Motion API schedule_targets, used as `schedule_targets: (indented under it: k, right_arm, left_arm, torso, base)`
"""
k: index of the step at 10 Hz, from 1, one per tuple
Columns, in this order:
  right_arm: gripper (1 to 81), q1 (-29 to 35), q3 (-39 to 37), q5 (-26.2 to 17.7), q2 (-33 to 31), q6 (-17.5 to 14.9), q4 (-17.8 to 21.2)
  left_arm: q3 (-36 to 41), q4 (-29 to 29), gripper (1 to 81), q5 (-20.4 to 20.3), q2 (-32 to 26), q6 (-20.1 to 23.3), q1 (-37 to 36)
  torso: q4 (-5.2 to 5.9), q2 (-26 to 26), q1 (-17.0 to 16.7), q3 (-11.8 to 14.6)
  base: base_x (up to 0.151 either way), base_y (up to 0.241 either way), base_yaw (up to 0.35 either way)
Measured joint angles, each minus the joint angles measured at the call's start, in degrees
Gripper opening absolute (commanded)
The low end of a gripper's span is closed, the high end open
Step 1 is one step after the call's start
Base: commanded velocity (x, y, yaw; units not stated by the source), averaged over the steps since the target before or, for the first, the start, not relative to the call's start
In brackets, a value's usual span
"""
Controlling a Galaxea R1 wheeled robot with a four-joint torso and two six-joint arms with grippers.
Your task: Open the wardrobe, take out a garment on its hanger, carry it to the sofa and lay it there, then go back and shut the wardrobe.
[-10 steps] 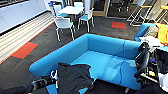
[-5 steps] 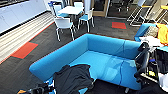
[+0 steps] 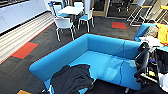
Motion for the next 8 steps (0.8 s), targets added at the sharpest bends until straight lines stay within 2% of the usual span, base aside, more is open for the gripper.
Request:
schedule_targets:
  k: [5, 8]
  right_arm:
    - [81.1, 0.7, -4.1, 0.0, 1.7, 0.4, 0.1]
    - [81.1, 1.1, -5.7, -0.2, 2.5, 0.4, 0.1]
  left_arm:
    - [-4.6, 12.6, 81.1, -0.5, 6.5, 1.4, 17.2]
    - [-14.2, 17.9, 81.1, -1.5, 14.2, 1.5, 24.0]
  torso:
    - [0.00, 0.0, 0.0, 0.0]
    - [0.00, 0.0, -0.1, 0.1]
  base:
    - [0.000, 0.000, 0.000]
    - [0.000, 0.000, 0.000]
